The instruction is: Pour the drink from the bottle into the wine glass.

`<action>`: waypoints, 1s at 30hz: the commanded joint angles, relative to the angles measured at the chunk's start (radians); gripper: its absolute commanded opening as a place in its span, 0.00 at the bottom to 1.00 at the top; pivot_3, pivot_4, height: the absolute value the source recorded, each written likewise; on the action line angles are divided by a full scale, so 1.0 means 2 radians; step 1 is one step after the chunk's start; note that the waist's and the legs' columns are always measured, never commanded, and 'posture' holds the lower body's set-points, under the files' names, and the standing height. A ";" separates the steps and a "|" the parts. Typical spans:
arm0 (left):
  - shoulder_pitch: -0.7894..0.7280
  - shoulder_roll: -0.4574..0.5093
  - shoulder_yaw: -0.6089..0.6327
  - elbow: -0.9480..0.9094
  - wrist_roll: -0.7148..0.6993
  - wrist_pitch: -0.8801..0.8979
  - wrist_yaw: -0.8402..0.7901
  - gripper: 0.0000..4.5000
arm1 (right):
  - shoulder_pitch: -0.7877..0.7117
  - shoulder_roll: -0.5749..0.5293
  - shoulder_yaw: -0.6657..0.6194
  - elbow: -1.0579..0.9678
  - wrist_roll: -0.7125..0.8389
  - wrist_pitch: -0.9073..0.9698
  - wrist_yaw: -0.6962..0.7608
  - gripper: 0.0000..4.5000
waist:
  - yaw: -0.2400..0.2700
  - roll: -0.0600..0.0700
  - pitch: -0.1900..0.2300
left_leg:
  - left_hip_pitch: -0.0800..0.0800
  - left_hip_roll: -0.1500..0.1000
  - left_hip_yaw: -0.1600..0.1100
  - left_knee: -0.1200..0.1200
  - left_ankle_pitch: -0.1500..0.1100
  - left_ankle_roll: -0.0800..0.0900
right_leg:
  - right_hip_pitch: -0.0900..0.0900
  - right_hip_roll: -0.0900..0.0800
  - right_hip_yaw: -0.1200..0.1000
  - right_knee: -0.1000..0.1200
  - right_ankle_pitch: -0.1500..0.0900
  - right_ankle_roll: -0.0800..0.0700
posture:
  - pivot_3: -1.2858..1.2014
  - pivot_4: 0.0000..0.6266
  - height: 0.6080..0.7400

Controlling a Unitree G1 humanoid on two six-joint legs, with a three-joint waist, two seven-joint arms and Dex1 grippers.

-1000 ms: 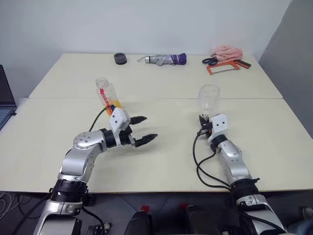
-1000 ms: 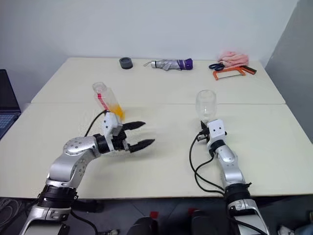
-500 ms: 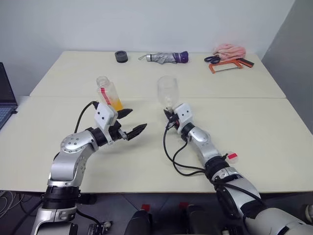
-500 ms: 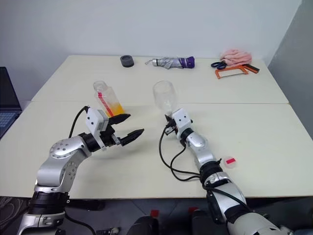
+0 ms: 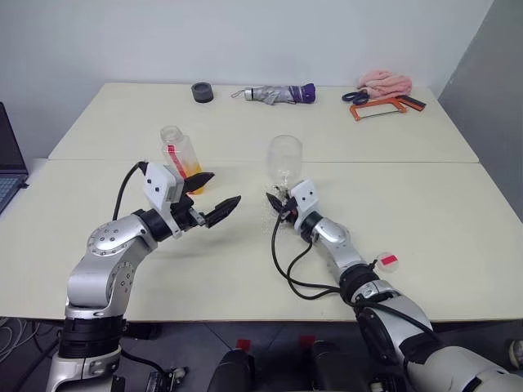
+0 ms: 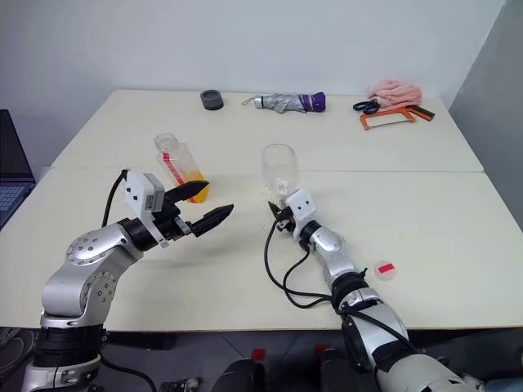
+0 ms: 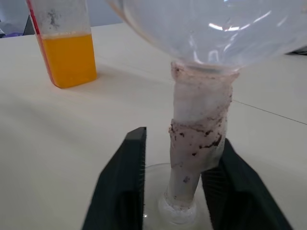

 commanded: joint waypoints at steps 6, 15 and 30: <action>-0.015 0.001 -0.003 -0.019 -0.005 -0.004 -0.002 1.00 | 0.007 0.003 -0.005 -0.022 0.008 -0.013 0.006 0.99 | 0.000 0.000 0.000 | 0.000 0.000 0.000 0.000 0.000 0.000 | 0.000 0.000 0.000 0.000 0.000 0.000 | 0.52 0.24 1.00; -0.013 -0.004 -0.001 -0.025 -0.012 -0.008 -0.001 1.00 | 0.087 -0.034 0.007 -0.143 0.016 0.008 0.042 0.99 | 0.001 0.000 0.000 | 0.000 0.000 0.000 0.000 0.000 0.000 | 0.000 0.000 0.000 0.000 0.000 0.000 | 0.52 0.24 1.00; 0.050 -0.079 0.018 0.038 0.109 -0.080 0.184 1.00 | 0.304 -0.177 0.038 -0.633 0.108 0.272 0.139 0.99 | 0.008 0.000 0.000 | 0.000 0.000 -0.001 0.000 0.000 0.000 | 0.000 0.000 0.000 0.000 0.000 0.000 | 0.52 0.24 1.00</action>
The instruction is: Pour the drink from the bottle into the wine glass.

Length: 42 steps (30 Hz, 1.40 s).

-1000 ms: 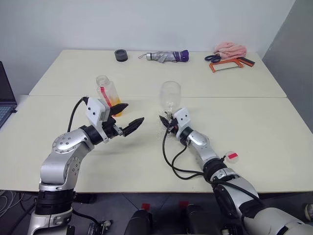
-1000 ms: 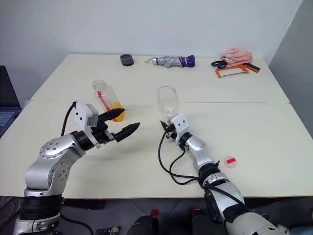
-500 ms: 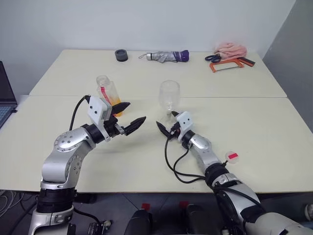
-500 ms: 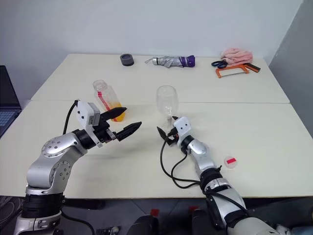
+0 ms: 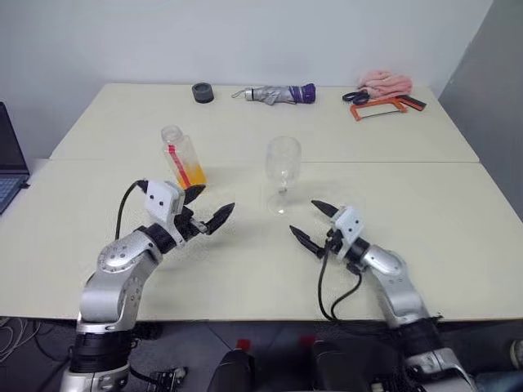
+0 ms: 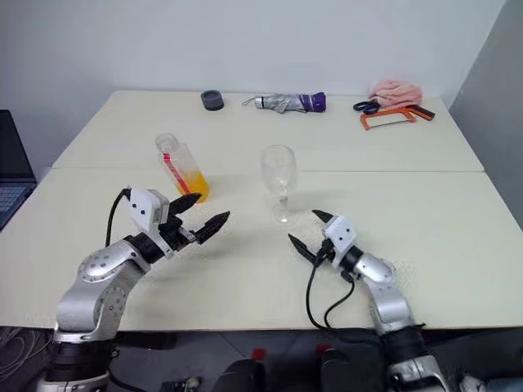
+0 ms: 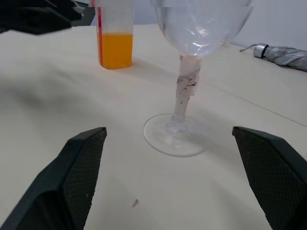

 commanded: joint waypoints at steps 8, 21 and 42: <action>-0.035 -0.059 0.004 0.058 0.075 -0.066 0.124 1.00 | 0.043 -0.062 0.021 -0.212 0.093 0.160 0.032 0.99 | 0.008 0.000 0.000 | -0.001 0.000 -0.001 0.000 0.000 0.000 | 0.000 0.000 -0.001 0.000 0.000 0.000 | 0.52 0.24 1.00; -0.105 -0.053 0.022 0.160 0.084 -0.087 0.149 1.00 | 0.035 -0.066 0.025 -0.233 0.091 0.190 0.014 0.99 | 0.008 -0.001 0.000 | -0.001 -0.002 -0.001 0.000 0.000 0.000 | 0.000 0.000 -0.001 0.000 0.000 0.000 | 0.52 0.24 1.00; -0.191 -0.025 0.014 0.265 0.093 -0.092 0.127 1.00 | 0.022 -0.076 0.039 -0.256 0.105 0.208 0.018 0.99 | 0.008 -0.001 0.000 | -0.001 -0.002 -0.001 0.000 0.000 0.000 | 0.000 0.000 -0.001 0.000 0.000 0.000 | 0.52 0.24 1.00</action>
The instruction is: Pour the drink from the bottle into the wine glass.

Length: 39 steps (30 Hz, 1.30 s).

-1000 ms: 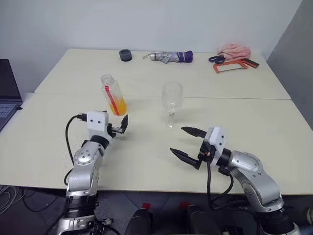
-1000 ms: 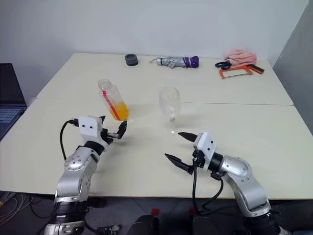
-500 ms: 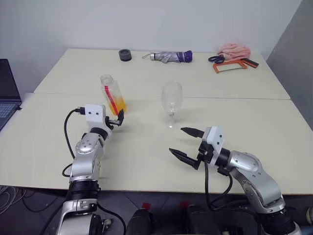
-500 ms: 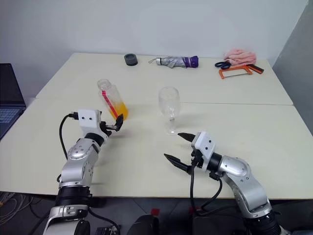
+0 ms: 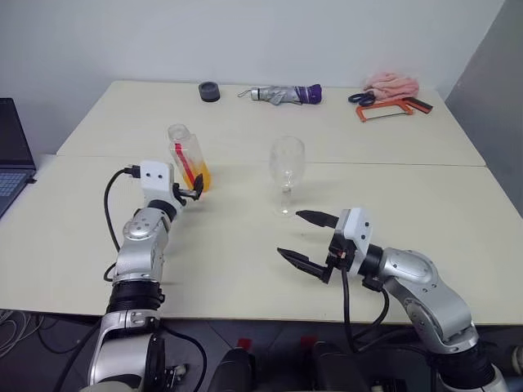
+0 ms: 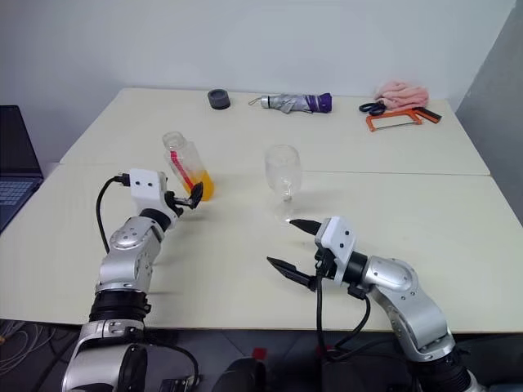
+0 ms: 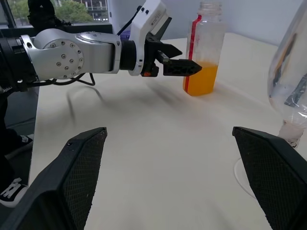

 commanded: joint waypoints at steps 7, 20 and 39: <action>-0.047 0.006 -0.002 0.036 0.006 -0.028 -0.010 1.00 | -0.002 -0.004 0.007 -0.018 -0.001 -0.011 0.000 0.99 | 0.000 0.000 0.000 | 0.000 0.000 0.000 0.000 0.000 0.000 | 0.000 0.000 0.000 0.000 0.000 0.000 | 0.52 0.24 1.00; -0.096 0.013 -0.004 0.111 0.008 -0.060 -0.044 0.39 | -0.002 -0.010 0.014 -0.019 -0.017 -0.016 -0.001 1.00 | 0.000 0.000 0.000 | 0.000 -0.001 0.000 0.000 0.000 0.000 | 0.000 0.000 0.000 0.000 0.000 0.000 | 0.52 0.24 1.00; -0.127 0.049 -0.128 0.000 0.113 -0.154 -0.132 0.37 | -0.058 0.038 -0.060 -0.061 0.005 0.027 -0.116 1.00 | 0.000 -0.001 0.000 | -0.001 -0.001 0.000 0.000 0.000 0.000 | 0.000 0.000 0.000 0.000 0.000 0.000 | 0.52 0.24 1.00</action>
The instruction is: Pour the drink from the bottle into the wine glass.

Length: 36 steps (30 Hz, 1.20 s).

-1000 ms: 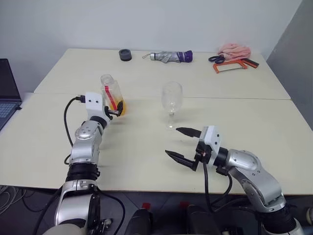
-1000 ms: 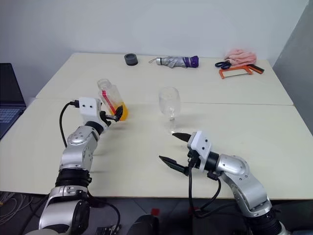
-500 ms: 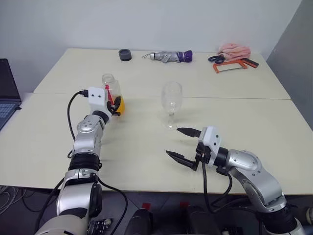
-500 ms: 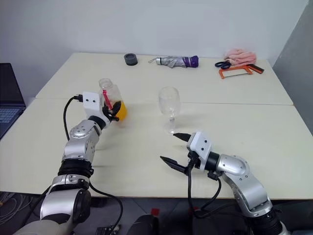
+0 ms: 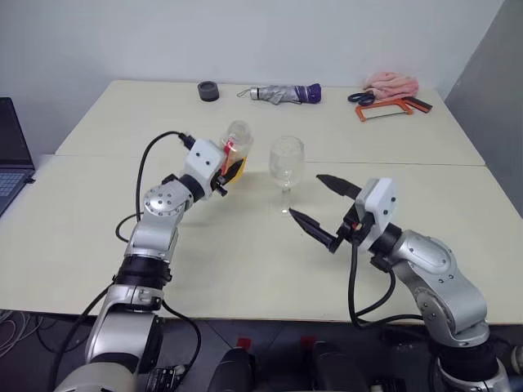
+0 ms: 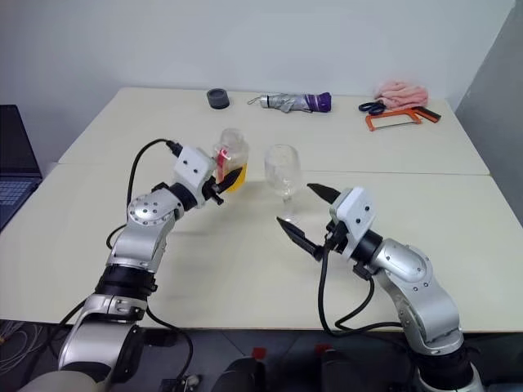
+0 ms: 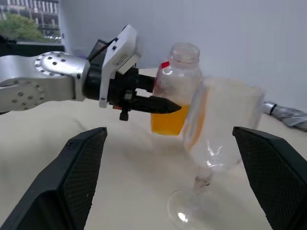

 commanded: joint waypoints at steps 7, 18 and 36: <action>-0.091 0.030 -0.032 0.071 0.088 -0.133 0.042 0.37 | -0.019 0.031 0.003 -0.002 -0.022 0.002 -0.061 1.00 | 0.000 0.000 0.000 | 0.000 -0.001 0.000 0.000 0.000 0.000 | 0.000 0.000 0.000 0.000 0.000 0.000 | 0.52 0.24 1.00; -0.141 0.039 -0.062 0.159 0.154 -0.236 0.086 0.37 | -0.025 0.035 0.022 0.011 -0.053 0.002 -0.077 1.00 | -0.001 0.000 0.000 | 0.000 -0.001 0.001 0.000 0.000 0.000 | -0.001 0.000 0.000 0.000 0.000 0.000 | 0.52 0.24 1.00; -0.205 0.072 -0.102 0.242 0.253 -0.330 0.189 0.37 | -0.029 0.037 0.026 0.011 -0.067 0.017 -0.084 1.00 | -0.001 0.000 0.000 | -0.001 -0.001 0.001 0.000 0.000 0.000 | -0.001 0.000 0.000 0.000 0.000 0.000 | 0.52 0.24 1.00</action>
